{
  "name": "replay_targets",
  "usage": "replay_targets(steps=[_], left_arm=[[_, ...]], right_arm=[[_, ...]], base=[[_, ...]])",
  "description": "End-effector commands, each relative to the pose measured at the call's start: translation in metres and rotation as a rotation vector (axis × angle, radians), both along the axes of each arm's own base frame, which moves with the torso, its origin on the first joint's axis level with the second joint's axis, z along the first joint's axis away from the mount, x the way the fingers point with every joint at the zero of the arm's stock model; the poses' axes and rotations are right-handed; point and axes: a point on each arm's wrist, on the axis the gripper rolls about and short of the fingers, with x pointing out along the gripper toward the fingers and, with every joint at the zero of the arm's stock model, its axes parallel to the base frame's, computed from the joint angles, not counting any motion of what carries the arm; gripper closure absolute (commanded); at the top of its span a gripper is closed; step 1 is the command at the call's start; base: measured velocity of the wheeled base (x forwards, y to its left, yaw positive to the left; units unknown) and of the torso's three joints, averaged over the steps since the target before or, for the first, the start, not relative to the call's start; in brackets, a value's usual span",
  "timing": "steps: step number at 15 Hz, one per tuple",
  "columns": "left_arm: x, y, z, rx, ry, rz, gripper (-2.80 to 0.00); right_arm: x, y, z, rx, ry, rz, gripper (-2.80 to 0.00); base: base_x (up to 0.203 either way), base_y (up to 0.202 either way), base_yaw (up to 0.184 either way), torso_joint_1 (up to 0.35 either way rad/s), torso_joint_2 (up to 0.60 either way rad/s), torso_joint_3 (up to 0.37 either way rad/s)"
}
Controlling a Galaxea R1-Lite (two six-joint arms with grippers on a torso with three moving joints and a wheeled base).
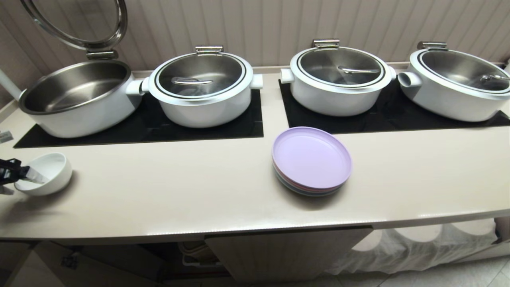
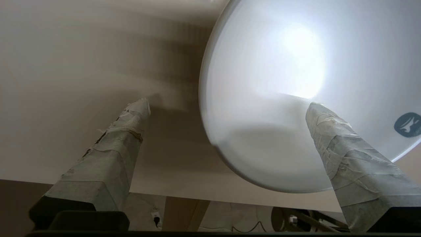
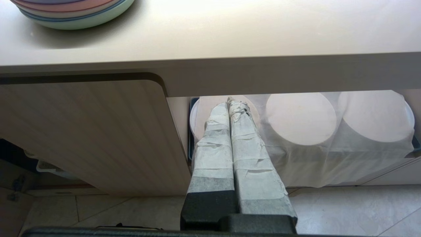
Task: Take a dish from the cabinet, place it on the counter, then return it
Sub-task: Pick up the bowl from the table
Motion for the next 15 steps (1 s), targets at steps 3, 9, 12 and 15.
replay_targets(steps=[3,9,12,15], left_arm=[[0.0041,0.0041,-0.0074,-0.009,-0.002,0.016,-2.8],[0.0063,0.0052,-0.0092,-0.012,-0.01,0.024,-2.8],[0.0058,0.0055,-0.009,-0.012,-0.01,0.027,0.0],[0.0067,0.0046,-0.0092,-0.014,-0.011,0.024,0.0]], right_arm=[[0.0,0.0,0.0,0.0,0.0,0.001,0.0],[0.0,0.0,0.0,0.0,0.0,0.0,0.0],[0.0,0.0,0.0,0.0,0.0,0.0,0.0],[0.0,0.0,0.0,0.0,0.0,0.0,0.0]], base=[[0.0,0.0,0.0,0.0,0.0,0.0],[0.0,0.0,0.0,0.0,0.0,0.0],[0.0,0.0,0.0,0.0,0.0,0.0],[0.0,0.0,0.0,0.0,0.0,0.0]])
